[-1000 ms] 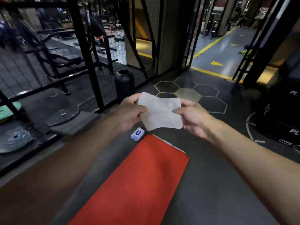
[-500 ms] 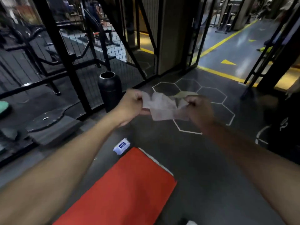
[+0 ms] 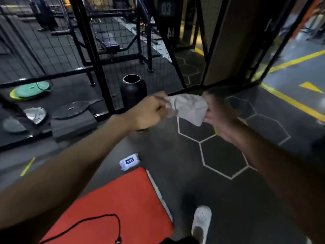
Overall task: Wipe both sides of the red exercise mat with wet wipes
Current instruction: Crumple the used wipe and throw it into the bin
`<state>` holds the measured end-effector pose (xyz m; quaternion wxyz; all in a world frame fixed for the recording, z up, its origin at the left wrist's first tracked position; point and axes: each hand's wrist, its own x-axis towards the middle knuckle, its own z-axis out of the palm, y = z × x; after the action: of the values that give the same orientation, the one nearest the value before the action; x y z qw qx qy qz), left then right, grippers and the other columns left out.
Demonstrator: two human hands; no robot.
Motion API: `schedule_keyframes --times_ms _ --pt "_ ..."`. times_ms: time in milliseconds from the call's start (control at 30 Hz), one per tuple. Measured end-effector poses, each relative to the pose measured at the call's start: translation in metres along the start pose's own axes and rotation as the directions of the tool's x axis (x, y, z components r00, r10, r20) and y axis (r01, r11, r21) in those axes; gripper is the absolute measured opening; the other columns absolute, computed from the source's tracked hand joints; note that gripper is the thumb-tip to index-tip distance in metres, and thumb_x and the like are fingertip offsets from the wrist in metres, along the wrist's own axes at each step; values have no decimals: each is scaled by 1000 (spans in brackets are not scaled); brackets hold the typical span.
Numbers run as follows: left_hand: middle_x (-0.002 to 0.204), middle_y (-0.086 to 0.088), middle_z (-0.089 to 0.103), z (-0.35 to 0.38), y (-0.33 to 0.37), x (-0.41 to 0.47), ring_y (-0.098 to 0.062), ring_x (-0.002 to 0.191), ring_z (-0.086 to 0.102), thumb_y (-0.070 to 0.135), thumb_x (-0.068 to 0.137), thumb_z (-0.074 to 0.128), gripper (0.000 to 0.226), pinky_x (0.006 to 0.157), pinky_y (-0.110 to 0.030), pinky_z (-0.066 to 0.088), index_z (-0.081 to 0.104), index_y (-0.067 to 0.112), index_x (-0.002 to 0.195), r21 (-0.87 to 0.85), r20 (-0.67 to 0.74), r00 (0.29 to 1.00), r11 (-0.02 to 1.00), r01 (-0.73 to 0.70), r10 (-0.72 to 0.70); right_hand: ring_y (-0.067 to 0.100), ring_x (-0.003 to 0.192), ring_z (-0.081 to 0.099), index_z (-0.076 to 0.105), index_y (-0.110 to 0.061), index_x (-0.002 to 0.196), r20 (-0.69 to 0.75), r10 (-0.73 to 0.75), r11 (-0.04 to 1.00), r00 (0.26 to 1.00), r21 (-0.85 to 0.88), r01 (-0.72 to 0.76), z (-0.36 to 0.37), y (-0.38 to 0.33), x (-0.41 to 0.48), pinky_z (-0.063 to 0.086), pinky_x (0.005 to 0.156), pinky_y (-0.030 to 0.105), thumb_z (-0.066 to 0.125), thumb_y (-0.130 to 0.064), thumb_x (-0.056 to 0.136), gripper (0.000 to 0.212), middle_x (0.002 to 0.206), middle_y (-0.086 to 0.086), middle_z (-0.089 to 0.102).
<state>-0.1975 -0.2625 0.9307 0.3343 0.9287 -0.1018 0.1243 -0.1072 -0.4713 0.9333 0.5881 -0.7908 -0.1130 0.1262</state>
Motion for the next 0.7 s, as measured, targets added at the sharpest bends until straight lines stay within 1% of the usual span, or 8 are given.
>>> schedule_keyframes --times_ms 67,100,167,233,333,467,600,700 --pt "82 1 54 24 -13 37 -7 75 54 49 86 53 45 70 -23 43 65 9 67 -42 -103 990 995 95 -99 23 78 62 60 -16 74 -44 -103 993 994 -67 99 -4 8 37 51 64 30 65 -33 88 22 82 10 65" --pt "76 -3 56 41 -23 62 -9 70 55 46 90 57 47 68 -28 46 63 8 62 -73 -196 974 992 104 -117 18 72 57 57 -17 74 -53 -163 979 985 -130 155 -9 15 64 44 56 21 69 -29 86 20 76 4 60" --pt "66 -10 60 71 -43 102 -11 61 56 22 94 62 40 62 -34 52 62 3 59 -198 -327 924 971 136 -196 12 70 50 54 -17 86 -45 -248 936 968 -268 227 -12 28 108 34 50 11 70 -16 83 16 79 -3 54" --pt "64 -12 63 91 -62 141 -12 58 60 -1 91 59 25 57 -36 54 59 -6 66 -498 -305 873 845 195 -381 11 76 49 52 -16 99 45 -313 894 949 -322 310 -12 36 155 35 59 8 66 -5 81 26 88 -3 53" --pt "63 -6 60 110 -84 186 -15 58 61 -17 84 54 13 53 -37 53 49 -5 82 -785 -237 748 576 228 -619 17 88 57 61 -8 107 232 -290 885 928 -304 352 -2 34 221 38 68 16 64 1 81 28 97 1 61" --pt "82 -11 63 106 -121 222 -21 69 64 6 96 58 17 70 -48 60 54 -4 108 -898 -195 556 376 231 -808 12 90 64 70 -9 115 487 -209 892 848 -260 369 32 26 283 46 66 11 62 4 85 34 101 3 68" --pt "88 -19 61 90 -173 220 -25 75 61 3 94 62 27 68 -41 60 53 -11 114 -927 -235 426 333 173 -874 23 92 65 73 -4 107 656 -219 854 722 -230 467 92 23 327 51 81 39 57 10 88 28 98 15 67" --pt "86 -19 61 82 -221 217 -21 69 62 -3 93 61 15 62 -37 60 55 -9 105 -933 -280 285 330 143 -917 20 97 64 62 -14 124 655 -194 846 730 -265 463 150 30 364 53 87 36 64 2 88 40 110 8 60"
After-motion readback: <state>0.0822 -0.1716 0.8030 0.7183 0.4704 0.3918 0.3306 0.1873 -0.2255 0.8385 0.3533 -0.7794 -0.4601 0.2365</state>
